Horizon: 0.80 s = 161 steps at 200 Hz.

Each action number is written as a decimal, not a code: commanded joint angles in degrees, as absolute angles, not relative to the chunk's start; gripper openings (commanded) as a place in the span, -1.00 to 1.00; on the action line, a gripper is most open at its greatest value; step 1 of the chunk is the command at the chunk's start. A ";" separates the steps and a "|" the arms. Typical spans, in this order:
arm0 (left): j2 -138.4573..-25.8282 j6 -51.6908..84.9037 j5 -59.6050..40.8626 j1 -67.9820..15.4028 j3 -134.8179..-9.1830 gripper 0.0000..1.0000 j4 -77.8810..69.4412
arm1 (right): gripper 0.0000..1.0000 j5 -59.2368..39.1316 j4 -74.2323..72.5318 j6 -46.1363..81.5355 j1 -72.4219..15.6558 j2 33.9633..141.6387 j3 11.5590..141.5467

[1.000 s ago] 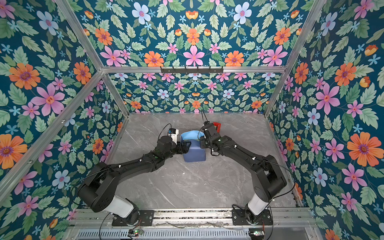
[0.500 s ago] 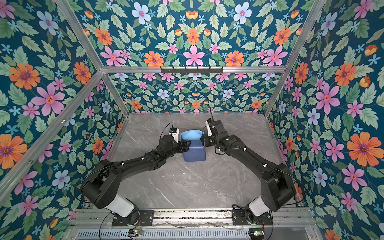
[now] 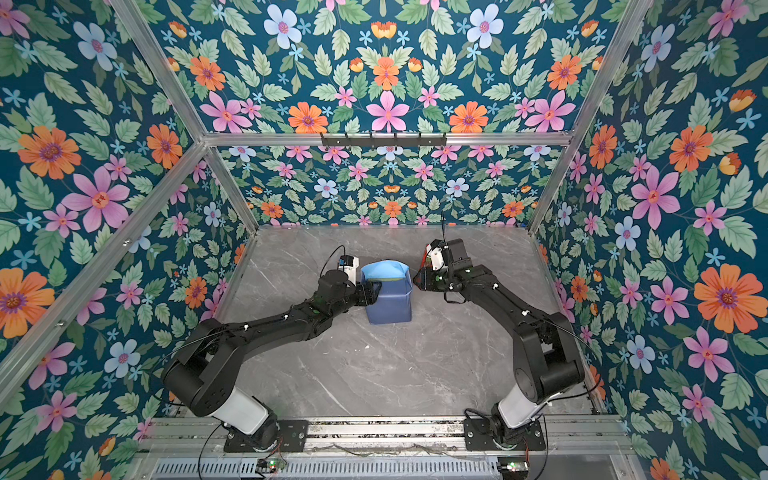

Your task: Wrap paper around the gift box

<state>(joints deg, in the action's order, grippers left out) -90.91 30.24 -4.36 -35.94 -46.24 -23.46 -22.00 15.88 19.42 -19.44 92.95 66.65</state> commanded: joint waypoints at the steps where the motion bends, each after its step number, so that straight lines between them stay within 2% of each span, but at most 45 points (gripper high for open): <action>1: -91.14 29.88 -3.41 -35.77 -46.32 0.47 -20.04 | -0.03 -24.70 12.99 20.73 -20.19 93.42 66.80; 87: -90.96 29.88 -3.43 -35.78 -46.23 0.47 -20.17 | -0.03 -24.59 10.54 23.05 -22.96 94.50 67.41; 161: -90.97 30.04 -3.43 -35.77 -46.05 0.47 -20.48 | 0.05 -24.64 8.08 24.03 -23.63 96.11 65.87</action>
